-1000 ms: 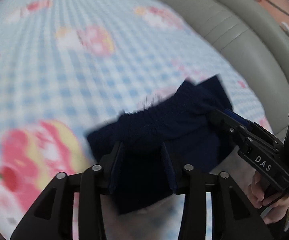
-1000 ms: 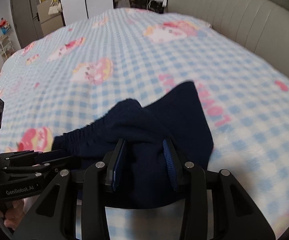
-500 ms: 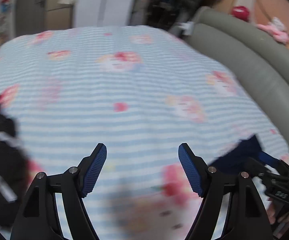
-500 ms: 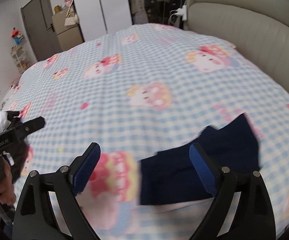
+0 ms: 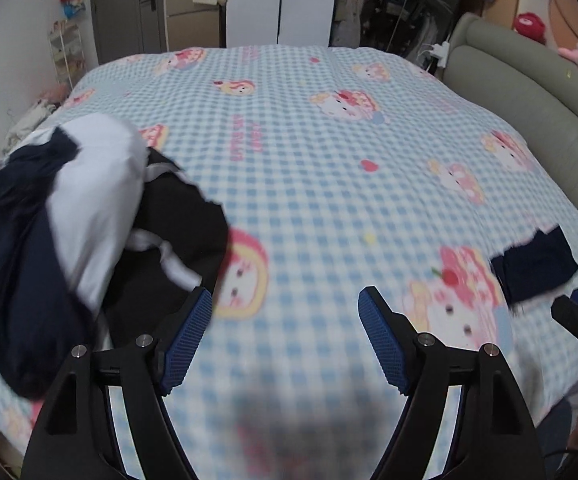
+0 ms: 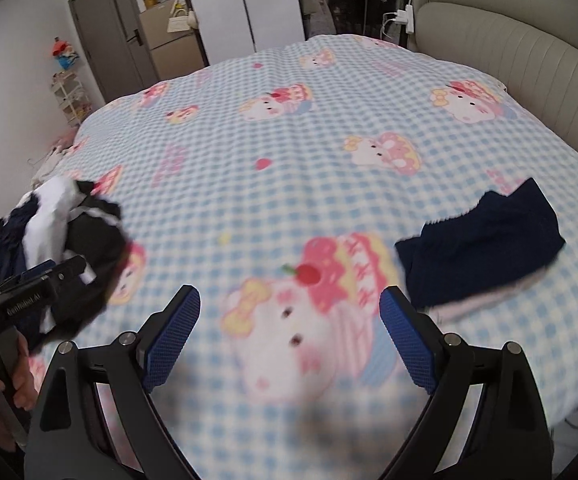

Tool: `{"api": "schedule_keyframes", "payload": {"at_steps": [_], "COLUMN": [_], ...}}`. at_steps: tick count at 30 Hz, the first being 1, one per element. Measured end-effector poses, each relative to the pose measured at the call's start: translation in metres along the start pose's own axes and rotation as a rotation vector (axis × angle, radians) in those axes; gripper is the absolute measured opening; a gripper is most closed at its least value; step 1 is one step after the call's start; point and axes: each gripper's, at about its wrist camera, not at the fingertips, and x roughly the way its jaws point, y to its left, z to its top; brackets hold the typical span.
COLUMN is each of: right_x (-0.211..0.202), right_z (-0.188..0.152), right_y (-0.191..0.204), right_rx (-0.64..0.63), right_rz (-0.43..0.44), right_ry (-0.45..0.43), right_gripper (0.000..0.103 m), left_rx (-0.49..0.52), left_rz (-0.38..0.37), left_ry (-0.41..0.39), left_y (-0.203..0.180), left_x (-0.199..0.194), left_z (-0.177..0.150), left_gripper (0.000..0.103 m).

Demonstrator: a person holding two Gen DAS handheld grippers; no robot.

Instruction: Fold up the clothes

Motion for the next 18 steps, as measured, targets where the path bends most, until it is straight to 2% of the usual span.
{"api": "schedule_keyframes", "payload": {"at_steps": [8, 14, 18], "right_x": [-0.06, -0.081, -0.091], "right_z": [-0.059, -0.1, -0.122], "right_y": [0.025, 0.026, 0.024], "right_rx": [-0.051, -0.047, -0.045], "right_rz": [0.028, 0.01, -0.015], "right_ry": [-0.03, -0.032, -0.034], "right_gripper": [0.094, 0.094, 0.094], "left_rx": [-0.025, -0.049, -0.02], "left_rz": [-0.006, -0.006, -0.04], "left_ry": [-0.077, -0.071, -0.051], "left_y": [-0.01, -0.022, -0.034], "left_x": [-0.082, -0.102, -0.1], "left_z": [-0.059, -0.099, -0.113], "left_gripper": [0.083, 0.084, 0.084]}}
